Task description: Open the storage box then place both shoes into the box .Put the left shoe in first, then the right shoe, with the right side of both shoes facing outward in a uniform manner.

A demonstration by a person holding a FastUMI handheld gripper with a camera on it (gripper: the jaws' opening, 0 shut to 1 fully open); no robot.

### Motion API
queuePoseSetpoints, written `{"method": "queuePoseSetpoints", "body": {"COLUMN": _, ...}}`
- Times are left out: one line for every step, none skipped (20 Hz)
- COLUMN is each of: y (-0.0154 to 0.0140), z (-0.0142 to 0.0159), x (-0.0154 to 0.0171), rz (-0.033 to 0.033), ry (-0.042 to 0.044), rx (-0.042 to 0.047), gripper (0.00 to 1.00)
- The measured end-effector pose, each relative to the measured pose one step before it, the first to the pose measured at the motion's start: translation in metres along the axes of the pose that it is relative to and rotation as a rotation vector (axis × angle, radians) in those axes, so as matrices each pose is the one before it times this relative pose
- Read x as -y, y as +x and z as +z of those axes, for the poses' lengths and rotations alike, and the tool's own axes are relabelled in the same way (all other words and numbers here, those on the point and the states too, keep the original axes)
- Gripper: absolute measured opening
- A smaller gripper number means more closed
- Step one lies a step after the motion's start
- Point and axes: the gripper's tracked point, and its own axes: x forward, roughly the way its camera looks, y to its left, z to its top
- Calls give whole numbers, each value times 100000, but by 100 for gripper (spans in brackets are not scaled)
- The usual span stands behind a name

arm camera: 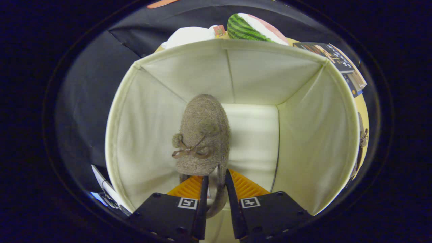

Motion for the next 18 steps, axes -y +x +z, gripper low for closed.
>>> {"method": "queuePoseSetpoints", "body": {"y": -1077, "z": -141, "x": -472, "rz": 2277, "ry": -1553, "rx": 359, "gripper": 47}}
{"method": "queuePoseSetpoints", "body": {"y": -1293, "z": 12, "x": -270, "rz": 1715, "ry": -1878, "rx": 1134, "gripper": 63}}
{"method": "queuePoseSetpoints", "body": {"y": -1334, "z": 202, "x": -396, "rz": 2450, "ry": -2015, "rx": 2000, "gripper": 79}}
{"method": "queuePoseSetpoints", "body": {"y": -1359, "z": -79, "x": -221, "rz": 1477, "ry": -2618, "rx": 1361, "gripper": 82}}
{"method": "queuePoseSetpoints", "body": {"y": -1407, "z": 13, "x": -135, "rz": 2115, "ry": -1980, "rx": 944, "gripper": 85}}
{"method": "queuePoseSetpoints", "body": {"y": -1587, "z": 0, "x": 50, "rz": 1498, "ry": -1013, "rx": 1235, "gripper": 90}}
{"method": "queuePoseSetpoints", "body": {"y": -1442, "z": 208, "x": -41, "rz": 2186, "ry": -729, "rx": 1268, "gripper": 96}}
{"method": "queuePoseSetpoints", "body": {"y": -1368, "z": 117, "x": 267, "rz": 1284, "ry": -1292, "rx": 1490, "gripper": 97}}
{"method": "queuePoseSetpoints", "body": {"y": -1505, "z": 229, "x": 596, "rz": 643, "ry": -1059, "rx": 1961, "gripper": 97}}
{"method": "queuePoseSetpoints", "body": {"y": -1336, "z": 20, "x": 872, "rz": 91, "ry": -1010, "rx": 1378, "gripper": 97}}
{"method": "queuePoseSetpoints", "body": {"y": -1247, "z": 250, "x": 922, "rz": 234, "ry": -545, "rx": 714, "gripper": 96}}
{"method": "queuePoseSetpoints", "body": {"y": -1071, "z": -79, "x": 1073, "rz": 353, "ry": 484, "rx": 968, "gripper": 97}}
{"method": "queuePoseSetpoints", "body": {"y": -1032, "z": -88, "x": 1414, "rz": -7, "ry": 793, "rx": 595, "gripper": 97}}
{"method": "queuePoseSetpoints", "body": {"y": -833, "z": -117, "x": 1715, "rz": -313, "ry": 1089, "rx": 605, "gripper": 97}}
{"method": "queuePoseSetpoints", "body": {"y": -722, "z": -119, "x": 1872, "rz": -494, "ry": 1011, "rx": 287, "gripper": 96}}
{"method": "queuePoseSetpoints", "body": {"y": -533, "z": -141, "x": 2092, "rz": -803, "ry": 642, "rx": 35, "gripper": 97}}
{"method": "queuePoseSetpoints", "body": {"y": -346, "z": -111, "x": 2488, "rz": -2018, "ry": 827, "rx": -50, "gripper": 97}}
{"method": "queuePoseSetpoints", "body": {"y": -308, "z": -147, "x": 2664, "rz": -2251, "ry": 1327, "rx": -182, "gripper": 97}}
